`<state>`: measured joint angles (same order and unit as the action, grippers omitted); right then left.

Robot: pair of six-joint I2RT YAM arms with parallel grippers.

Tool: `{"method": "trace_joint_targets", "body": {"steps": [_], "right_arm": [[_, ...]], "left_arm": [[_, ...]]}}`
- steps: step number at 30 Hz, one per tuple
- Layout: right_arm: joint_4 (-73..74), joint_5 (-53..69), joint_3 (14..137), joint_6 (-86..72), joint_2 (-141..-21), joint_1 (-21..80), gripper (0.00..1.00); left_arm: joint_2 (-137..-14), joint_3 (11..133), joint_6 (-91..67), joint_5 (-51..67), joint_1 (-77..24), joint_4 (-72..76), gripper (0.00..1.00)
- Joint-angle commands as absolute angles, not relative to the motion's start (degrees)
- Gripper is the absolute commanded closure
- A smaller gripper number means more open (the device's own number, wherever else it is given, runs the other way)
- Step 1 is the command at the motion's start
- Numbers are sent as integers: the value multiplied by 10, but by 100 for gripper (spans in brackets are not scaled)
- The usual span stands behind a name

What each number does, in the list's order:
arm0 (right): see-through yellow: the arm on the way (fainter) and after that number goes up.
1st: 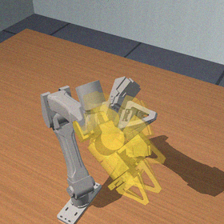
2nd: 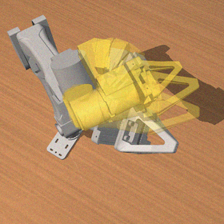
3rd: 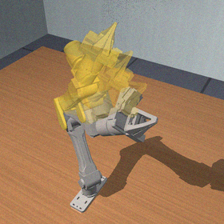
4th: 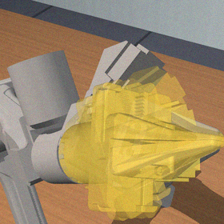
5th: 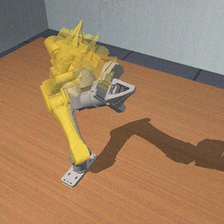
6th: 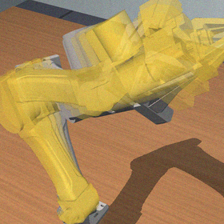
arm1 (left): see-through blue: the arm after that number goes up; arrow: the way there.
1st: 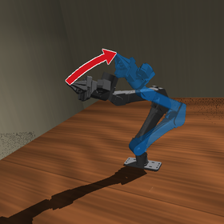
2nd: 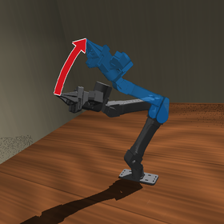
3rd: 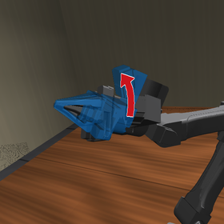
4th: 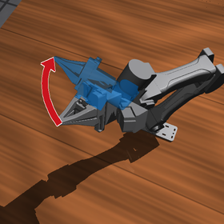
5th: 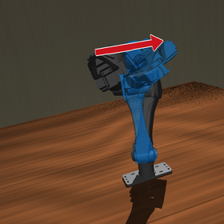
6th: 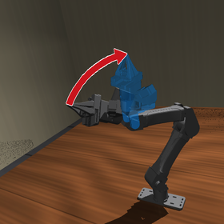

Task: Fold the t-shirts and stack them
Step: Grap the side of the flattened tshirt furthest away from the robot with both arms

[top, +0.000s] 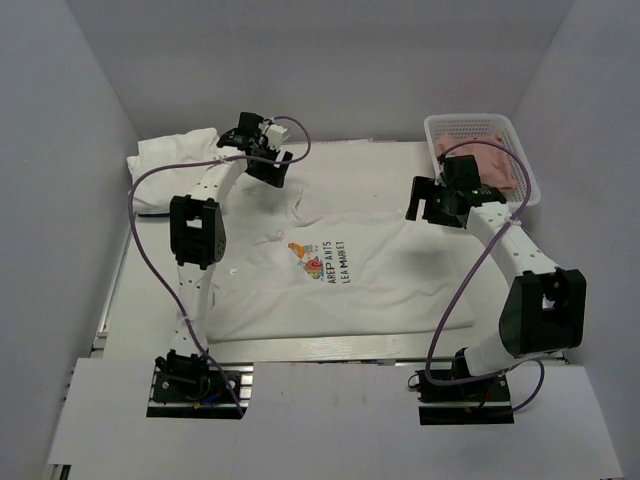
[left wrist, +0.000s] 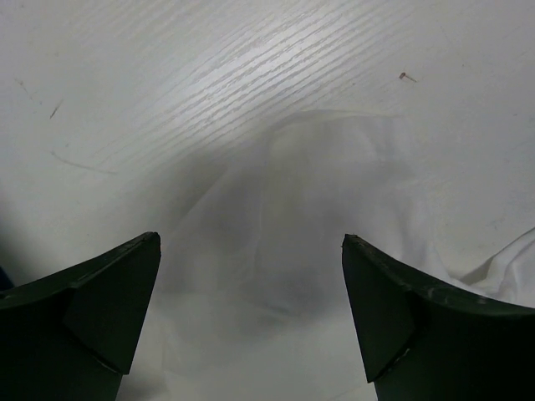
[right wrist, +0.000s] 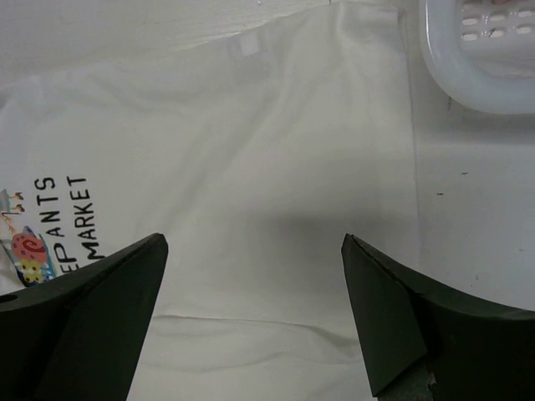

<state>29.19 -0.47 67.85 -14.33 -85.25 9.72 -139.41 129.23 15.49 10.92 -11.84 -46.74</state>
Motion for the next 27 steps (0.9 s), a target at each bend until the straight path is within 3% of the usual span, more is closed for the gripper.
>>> {"method": "trace_joint_targets", "body": {"steps": [1, 4, 9, 13, 16, 17, 18, 27], "right_arm": [[301, -18, 713, -133, -864, 96, 10], [300, -22, 723, -133, -878, 97, 10], [304, -32, 754, -133, -897, 97, 10], [305, -35, 763, -131, -906, 98, 10], [316, -52, 785, -126, -933, 106, 10], [334, -68, 792, -127, -942, 108, 10], [342, -90, 802, -141, -950, 116, 10], [426, -217, 984, -252, -1118, 164, 10]], "left_arm": [[-1410, 1302, 188, 64, -126, -443, 2], [-1422, 1302, 188, 50, -126, -431, 16], [-1433, 1296, 183, 44, -126, -425, 24], [-1439, 1296, 177, 20, -126, -407, 48], [-1444, 1302, 163, 20, -126, -393, 72], [-1444, 1309, 163, 20, -126, -393, 90], [-1444, 1309, 155, 20, -126, -388, 97], [-1398, 1294, 148, 37, -126, -388, 100]]}}
